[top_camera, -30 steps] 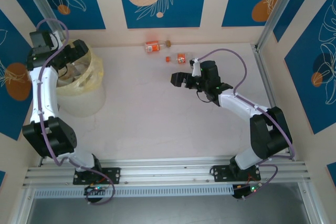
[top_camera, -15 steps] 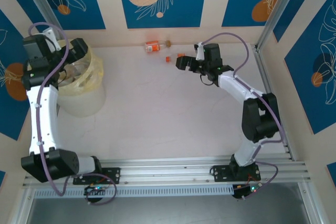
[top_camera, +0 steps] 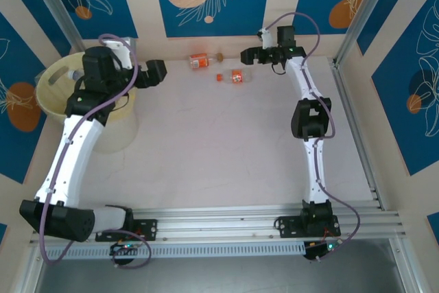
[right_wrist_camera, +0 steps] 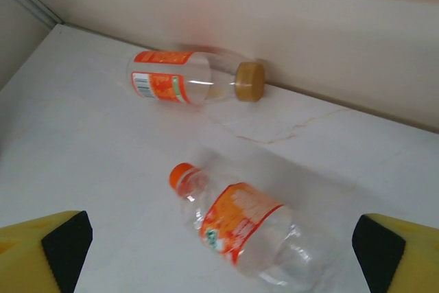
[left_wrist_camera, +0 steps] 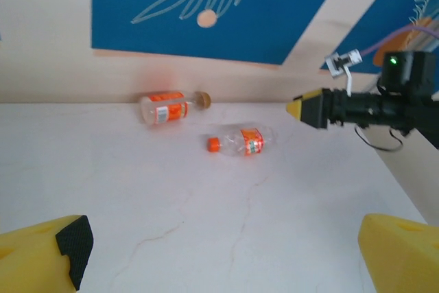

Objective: Put the plastic bottles in the bin

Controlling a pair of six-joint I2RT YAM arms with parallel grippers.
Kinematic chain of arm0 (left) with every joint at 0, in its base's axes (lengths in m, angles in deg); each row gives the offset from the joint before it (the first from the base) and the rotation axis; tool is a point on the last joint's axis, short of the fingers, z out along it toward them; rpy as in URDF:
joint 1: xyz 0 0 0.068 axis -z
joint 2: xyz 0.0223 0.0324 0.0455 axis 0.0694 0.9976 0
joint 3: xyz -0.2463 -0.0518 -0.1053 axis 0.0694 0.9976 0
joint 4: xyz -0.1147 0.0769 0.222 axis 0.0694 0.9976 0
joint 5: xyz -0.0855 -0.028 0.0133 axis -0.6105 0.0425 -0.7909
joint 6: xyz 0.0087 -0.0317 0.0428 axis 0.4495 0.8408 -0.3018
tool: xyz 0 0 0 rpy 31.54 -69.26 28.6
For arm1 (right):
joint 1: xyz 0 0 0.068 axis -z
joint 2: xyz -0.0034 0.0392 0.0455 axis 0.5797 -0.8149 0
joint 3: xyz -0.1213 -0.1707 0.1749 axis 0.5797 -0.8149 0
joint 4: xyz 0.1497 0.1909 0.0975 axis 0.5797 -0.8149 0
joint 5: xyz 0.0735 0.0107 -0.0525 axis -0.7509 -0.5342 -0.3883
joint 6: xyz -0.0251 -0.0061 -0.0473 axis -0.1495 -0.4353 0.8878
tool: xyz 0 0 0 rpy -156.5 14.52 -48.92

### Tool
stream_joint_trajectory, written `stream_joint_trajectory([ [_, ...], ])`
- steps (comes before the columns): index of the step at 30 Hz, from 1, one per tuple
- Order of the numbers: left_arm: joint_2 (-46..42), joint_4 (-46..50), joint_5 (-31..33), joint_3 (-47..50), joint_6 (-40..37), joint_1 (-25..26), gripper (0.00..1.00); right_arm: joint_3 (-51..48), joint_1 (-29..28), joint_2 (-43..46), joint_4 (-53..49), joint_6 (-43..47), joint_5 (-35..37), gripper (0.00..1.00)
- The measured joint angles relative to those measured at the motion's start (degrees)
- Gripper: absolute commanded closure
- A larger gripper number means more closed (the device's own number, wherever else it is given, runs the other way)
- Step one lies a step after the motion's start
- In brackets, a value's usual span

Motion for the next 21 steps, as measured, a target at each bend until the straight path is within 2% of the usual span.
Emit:
stream_joint_trajectory([
  [5, 0.61, -1.99, -3.41, 2.45, -1.42, 2.32, 0.00, 2.73, 0.00, -5.70, -2.14, -2.25, -1.33, 0.01],
  [9, 3.63, -4.83, -5.55, 2.43, -1.95, 6.82, 0.00, 2.73, -1.42, -7.28, -5.73, -2.71, -1.40, 0.00],
  [12, 7.30, -6.51, -5.73, 2.45, -2.19, 10.12, 0.00, 2.80, -2.12, -7.26, -7.69, -2.67, -4.13, 0.03],
  [15, 11.17, -8.59, -3.72, 2.45, -0.57, 11.80, 0.00, 1.31, -2.73, -6.82, -8.87, -2.21, -7.37, 0.04],
  [21, 21.16, -8.57, 4.22, 0.85, 7.82, 12.44, 0.00, -8.50, -5.46, -1.97, -9.66, 1.68, -3.50, 0.06],
])
